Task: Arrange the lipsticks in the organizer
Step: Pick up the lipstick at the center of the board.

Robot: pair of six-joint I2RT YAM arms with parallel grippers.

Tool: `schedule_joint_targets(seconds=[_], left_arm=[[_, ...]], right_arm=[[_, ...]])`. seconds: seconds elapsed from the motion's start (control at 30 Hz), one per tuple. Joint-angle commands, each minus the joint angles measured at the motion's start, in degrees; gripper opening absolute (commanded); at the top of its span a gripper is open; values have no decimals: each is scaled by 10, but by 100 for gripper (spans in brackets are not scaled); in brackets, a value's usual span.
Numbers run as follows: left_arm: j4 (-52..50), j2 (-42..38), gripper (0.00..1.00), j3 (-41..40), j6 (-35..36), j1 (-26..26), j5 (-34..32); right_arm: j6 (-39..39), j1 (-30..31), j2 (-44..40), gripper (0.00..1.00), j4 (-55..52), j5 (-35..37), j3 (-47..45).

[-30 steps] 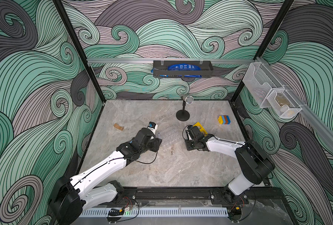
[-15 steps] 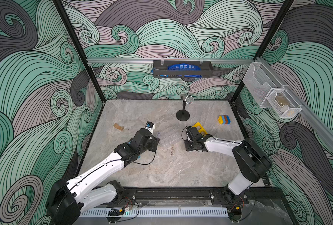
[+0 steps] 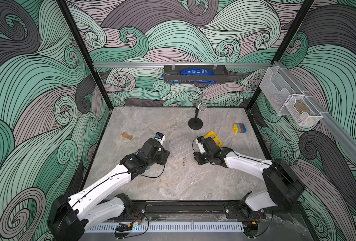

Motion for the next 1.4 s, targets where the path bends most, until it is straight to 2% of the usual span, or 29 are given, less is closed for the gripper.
schedule_joint_targets(seconds=[0.0, 0.1, 0.2, 0.37, 0.5, 0.7, 0.8, 1.17, 1.37], left_arm=[[0, -7, 52, -4, -6, 2, 118], [84, 1, 52, -48, -76, -12, 213], [188, 0, 54, -88, -119, -34, 246], [295, 21, 56, -115, -141, -37, 286], [327, 51, 56, -105, -140, -44, 310], [359, 73, 49, -95, -132, -47, 328], [375, 82, 45, -92, -137, -54, 338], [410, 88, 44, -85, -145, -64, 339], [422, 112, 34, -78, -149, -64, 329]], right_arm=[[33, -6, -90, 20, 97, -100, -55], [111, -7, -176, 19, 266, -119, -143], [225, -5, -219, 18, 399, -113, -199], [315, 1, -210, 17, 440, -168, -193], [359, 16, -197, 18, 485, -190, -202], [392, 24, -178, 18, 556, -221, -212], [384, 30, -172, 18, 552, -220, -204], [383, 48, -160, 18, 567, -202, -208], [385, 56, -153, 18, 577, -194, -208]])
